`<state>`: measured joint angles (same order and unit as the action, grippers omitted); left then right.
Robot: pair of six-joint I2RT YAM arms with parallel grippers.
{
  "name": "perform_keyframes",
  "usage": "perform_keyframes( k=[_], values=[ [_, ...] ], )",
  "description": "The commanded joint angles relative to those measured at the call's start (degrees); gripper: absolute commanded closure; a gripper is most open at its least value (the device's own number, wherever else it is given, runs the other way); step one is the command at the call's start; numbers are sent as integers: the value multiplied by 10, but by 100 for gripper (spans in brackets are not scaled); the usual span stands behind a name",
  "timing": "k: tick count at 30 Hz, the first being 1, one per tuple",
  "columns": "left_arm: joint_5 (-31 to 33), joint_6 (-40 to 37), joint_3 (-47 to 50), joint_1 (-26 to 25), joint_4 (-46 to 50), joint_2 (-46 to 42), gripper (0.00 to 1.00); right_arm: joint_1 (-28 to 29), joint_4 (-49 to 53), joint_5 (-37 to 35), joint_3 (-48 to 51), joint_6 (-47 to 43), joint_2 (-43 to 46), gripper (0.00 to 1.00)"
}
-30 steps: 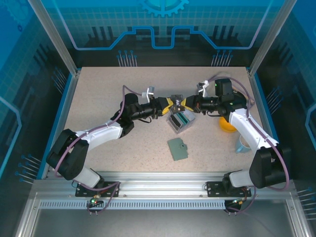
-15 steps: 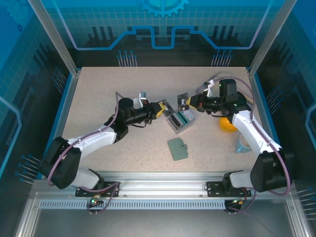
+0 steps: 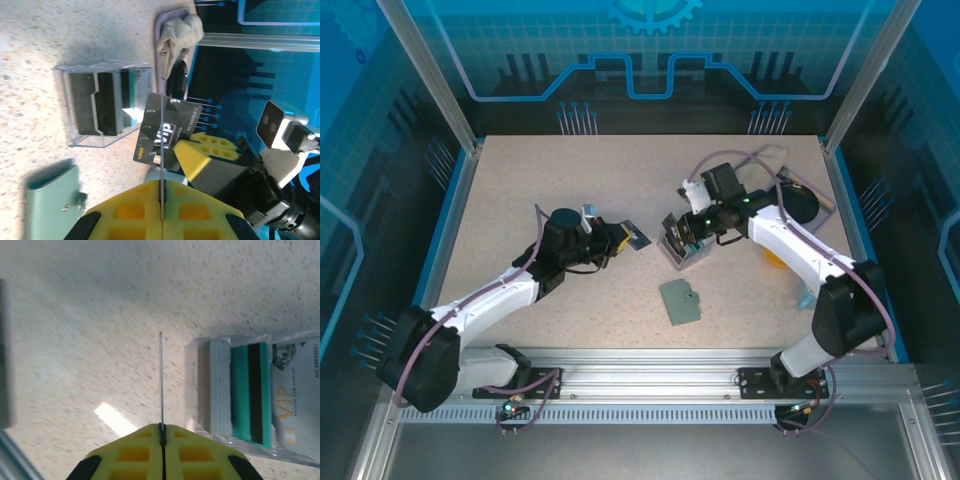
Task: Put the credit cards into the card holder
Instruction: Place the credit card in the storage box.
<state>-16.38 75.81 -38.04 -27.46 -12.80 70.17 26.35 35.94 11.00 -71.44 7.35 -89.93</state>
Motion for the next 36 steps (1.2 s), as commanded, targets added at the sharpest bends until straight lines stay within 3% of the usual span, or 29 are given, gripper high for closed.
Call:
perform_keyframes(
  k=[1,15,24,28,31,36],
  values=[
    [22,-45,5,4,67,-29,99,19,38,-78,-13,-66,-25,93],
    [2,-49,4,4,45,-13,97,30,17,-118,-34,-68,-95,92],
    [-28,-63,-6,4,16,7,97,40,14,-132,-29,-46,-91,72],
    [-64,-78,-13,3,-32,28,98,29,31,-131,-31,-22,-53,72],
    [-95,-108,-27,-1,-60,46,100,-6,20,-52,-8,31,7,62],
    [-149,-135,-55,-15,-118,99,100,-95,-69,226,56,141,85,48]
  ],
)
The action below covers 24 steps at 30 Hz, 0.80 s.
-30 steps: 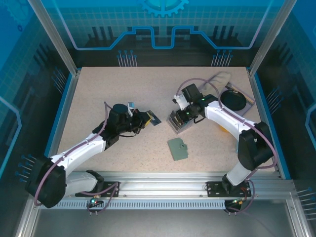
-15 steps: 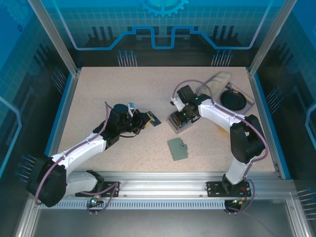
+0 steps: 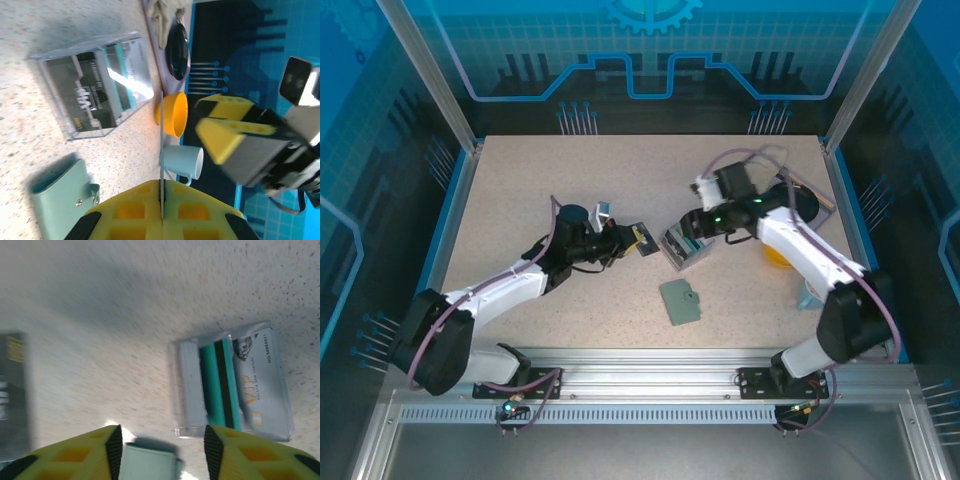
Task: Put the credit cards into the card holder
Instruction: Place the credit card in the storage box, then pass the credit card.
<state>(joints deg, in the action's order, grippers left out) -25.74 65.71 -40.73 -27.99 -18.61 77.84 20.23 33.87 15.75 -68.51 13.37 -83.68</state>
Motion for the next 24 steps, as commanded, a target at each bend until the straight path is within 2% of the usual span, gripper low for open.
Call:
perform_keyframes(
  k=[1,4,8,20,23,24],
  values=[
    [-58,-37,-34,-13,-67,31,100,-42,-50,216,27,93,23,48],
    [-63,-40,-52,-26,-84,55,100,-48,-54,292,26,104,18,51],
    [-75,-27,-72,-33,-118,85,100,-48,-65,336,31,108,10,51],
    [-104,-12,-89,-37,-153,103,100,-53,-78,390,30,117,-42,54],
    [-111,-10,-91,-36,-156,106,100,-62,-92,407,30,126,-48,59],
    [-112,-10,-92,-36,-156,106,100,-66,-94,414,30,127,-50,64]
  ],
)
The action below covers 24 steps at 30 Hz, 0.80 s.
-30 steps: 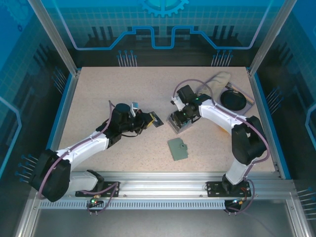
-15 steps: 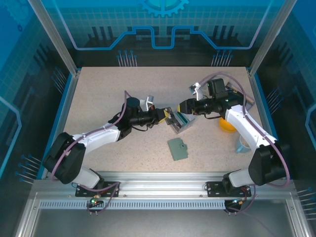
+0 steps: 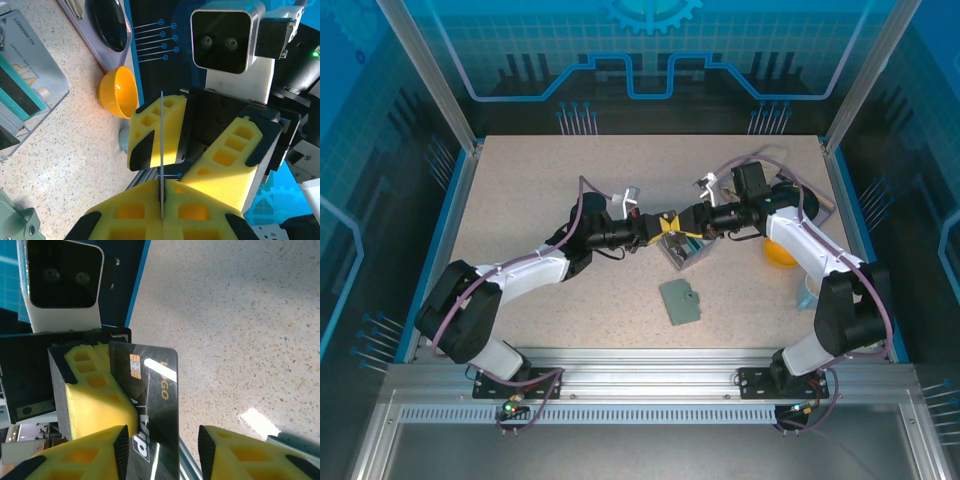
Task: Put the credit cards into the card holder
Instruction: Pass the credit card.
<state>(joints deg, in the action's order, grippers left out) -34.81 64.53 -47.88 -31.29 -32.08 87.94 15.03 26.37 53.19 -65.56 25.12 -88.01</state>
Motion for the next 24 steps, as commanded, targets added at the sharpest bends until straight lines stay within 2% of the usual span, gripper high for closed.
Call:
perform_keyframes(
  k=[1,3,4,10,13,16,20,24],
  values=[
    [-21,2,-20,-3,-22,4,100,-17,-17,44,0,8,-8,68],
    [-20,2,-20,-4,-20,4,100,-23,-13,57,-3,1,-9,80],
    [-19,2,-20,-3,-19,4,99,-23,-11,68,-4,-2,-9,82],
    [1,-9,-29,-3,38,6,83,-40,-1,65,2,-7,5,92],
    [10,-13,-29,-3,61,6,80,-43,-8,46,11,2,17,96],
    [12,-10,-26,-3,58,6,80,-44,-19,26,19,18,28,96],
    [12,-12,-27,-3,53,6,90,-44,-54,24,35,53,37,96],
    [8,-18,-34,-4,53,10,98,-41,-69,43,40,61,45,86]
  ],
)
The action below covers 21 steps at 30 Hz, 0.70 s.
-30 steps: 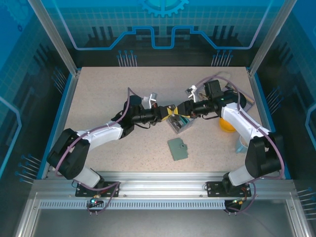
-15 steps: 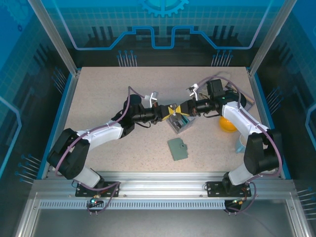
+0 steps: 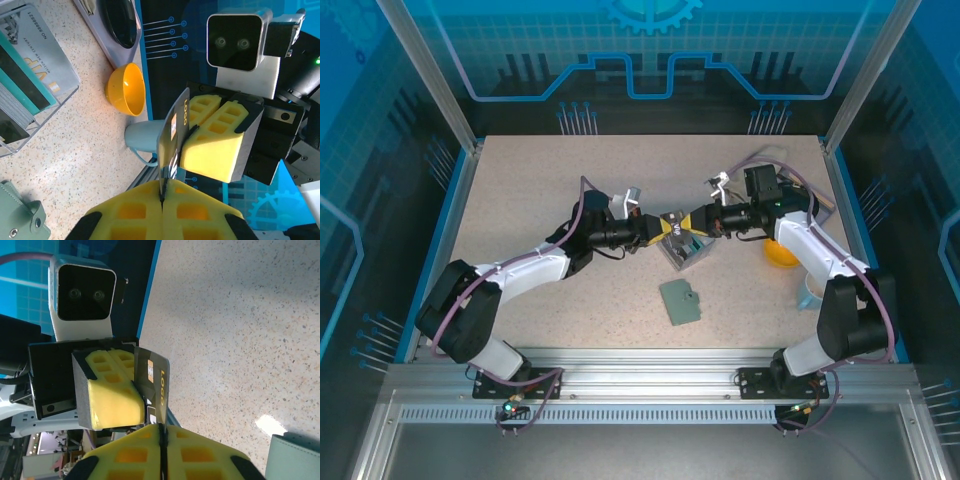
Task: Put the credit cards into the card holder
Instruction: Pass the credit card.
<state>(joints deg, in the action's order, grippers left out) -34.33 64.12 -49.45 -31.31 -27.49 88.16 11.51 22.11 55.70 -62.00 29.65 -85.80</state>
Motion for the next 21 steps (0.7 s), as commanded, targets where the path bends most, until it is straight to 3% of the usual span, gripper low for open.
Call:
perform_keyframes(
  k=[1,5,10,13,14,17,19,21],
  values=[
    [1,-15,-20,-3,6,9,98,-6,-28,25,4,14,23,83],
    [-9,-14,-24,-3,-6,16,98,-5,-23,56,-1,9,14,81],
    [-18,-17,-27,-3,-2,20,96,-7,-16,61,-6,0,13,92],
    [-4,-28,-26,-3,37,15,86,-10,0,50,-7,-8,18,96],
    [8,-32,-25,-3,55,11,84,-11,10,35,-7,-14,23,97],
    [55,-47,-21,-3,136,-6,62,-10,65,-46,-7,-39,46,98],
    [98,-49,-14,-3,198,-21,51,-1,101,-127,1,-53,69,98],
    [135,-51,3,-5,235,-42,48,28,134,-253,15,-58,96,98]
  ],
)
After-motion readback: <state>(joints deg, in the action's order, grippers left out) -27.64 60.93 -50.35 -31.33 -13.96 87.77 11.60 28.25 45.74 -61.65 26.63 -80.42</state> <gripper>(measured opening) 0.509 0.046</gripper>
